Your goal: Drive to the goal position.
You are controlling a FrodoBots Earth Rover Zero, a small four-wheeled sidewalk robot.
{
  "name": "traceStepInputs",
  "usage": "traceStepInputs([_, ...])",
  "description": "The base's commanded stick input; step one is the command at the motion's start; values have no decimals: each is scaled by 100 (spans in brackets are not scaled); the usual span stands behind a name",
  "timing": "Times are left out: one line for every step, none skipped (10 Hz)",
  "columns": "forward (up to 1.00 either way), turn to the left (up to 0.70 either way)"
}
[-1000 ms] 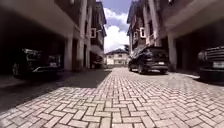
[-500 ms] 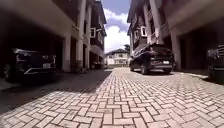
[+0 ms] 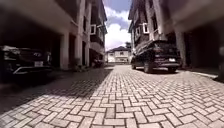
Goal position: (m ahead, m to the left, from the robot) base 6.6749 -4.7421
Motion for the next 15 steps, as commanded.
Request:
traceStepInputs([85,0])
traceStepInputs([85,0])
traceStepInputs([85,0])
traceStepInputs([85,0])
traceStepInputs([85,0])
traceStepInputs([85,0])
traceStepInputs([85,0])
traceStepInputs([85,0])
traceStepInputs([85,-4])
traceStepInputs([85,-6])
traceStepInputs([85,-1])
traceStepInputs([85,0])
traceStepInputs([85,0])
traceStepInputs([85,0])
traceStepInputs([85,0])
